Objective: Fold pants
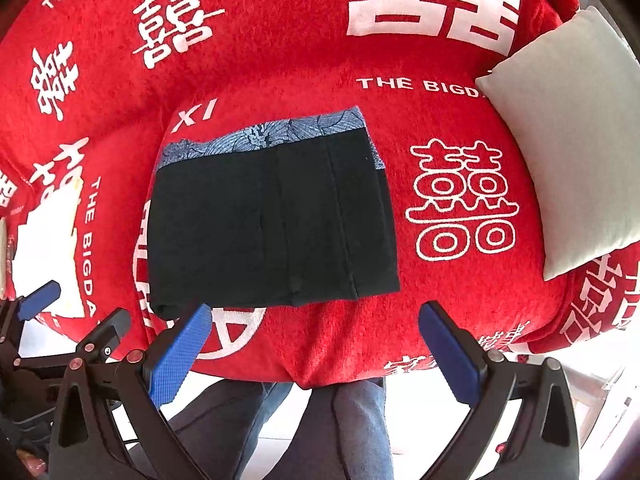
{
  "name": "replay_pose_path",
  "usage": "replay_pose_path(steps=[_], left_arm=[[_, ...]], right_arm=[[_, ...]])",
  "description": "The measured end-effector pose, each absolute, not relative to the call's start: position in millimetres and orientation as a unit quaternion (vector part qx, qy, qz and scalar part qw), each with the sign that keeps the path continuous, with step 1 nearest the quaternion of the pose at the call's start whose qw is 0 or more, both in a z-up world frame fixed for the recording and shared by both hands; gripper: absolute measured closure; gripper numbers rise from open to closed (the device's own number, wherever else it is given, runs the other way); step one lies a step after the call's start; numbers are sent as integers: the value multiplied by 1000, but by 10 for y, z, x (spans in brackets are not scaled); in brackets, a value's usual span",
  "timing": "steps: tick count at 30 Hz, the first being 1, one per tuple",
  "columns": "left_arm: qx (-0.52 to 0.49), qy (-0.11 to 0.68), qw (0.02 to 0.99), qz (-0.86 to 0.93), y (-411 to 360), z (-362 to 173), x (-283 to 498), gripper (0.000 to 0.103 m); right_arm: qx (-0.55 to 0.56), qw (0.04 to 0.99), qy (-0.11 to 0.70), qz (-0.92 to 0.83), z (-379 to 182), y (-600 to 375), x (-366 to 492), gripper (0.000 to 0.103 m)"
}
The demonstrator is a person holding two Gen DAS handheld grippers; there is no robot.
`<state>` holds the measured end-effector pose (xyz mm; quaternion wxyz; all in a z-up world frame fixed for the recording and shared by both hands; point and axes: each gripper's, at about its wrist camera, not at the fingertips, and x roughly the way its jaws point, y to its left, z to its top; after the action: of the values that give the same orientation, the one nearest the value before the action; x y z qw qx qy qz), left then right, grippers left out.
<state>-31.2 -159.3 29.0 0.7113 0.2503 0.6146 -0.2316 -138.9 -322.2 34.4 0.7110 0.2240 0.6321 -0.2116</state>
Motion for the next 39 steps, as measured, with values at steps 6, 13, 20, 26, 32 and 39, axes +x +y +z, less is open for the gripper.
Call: replay_pose_path(steps=[6, 13, 20, 26, 32, 39], left_arm=[[257, 614, 709, -235, -1599, 288, -336, 1], [275, 607, 704, -244, -1609, 273, -382, 1], [278, 602, 705, -252, -1615, 290, -405, 1], [280, 599, 706, -254, -1614, 294, -414, 1], [282, 598, 705, -257, -1615, 292, -417, 1], [280, 599, 705, -256, -1608, 286, -411, 1]], right_arm=[[216, 714, 632, -210, 367, -3200, -1376, 0], [196, 717, 635, -211, 380, -3161, -1371, 0], [190, 717, 638, -207, 370, -3129, -1363, 0], [184, 718, 638, -208, 374, -3100, -1357, 0], [182, 718, 639, -207, 370, -3081, -1347, 0], [178, 718, 640, -206, 369, -3077, -1332, 0]])
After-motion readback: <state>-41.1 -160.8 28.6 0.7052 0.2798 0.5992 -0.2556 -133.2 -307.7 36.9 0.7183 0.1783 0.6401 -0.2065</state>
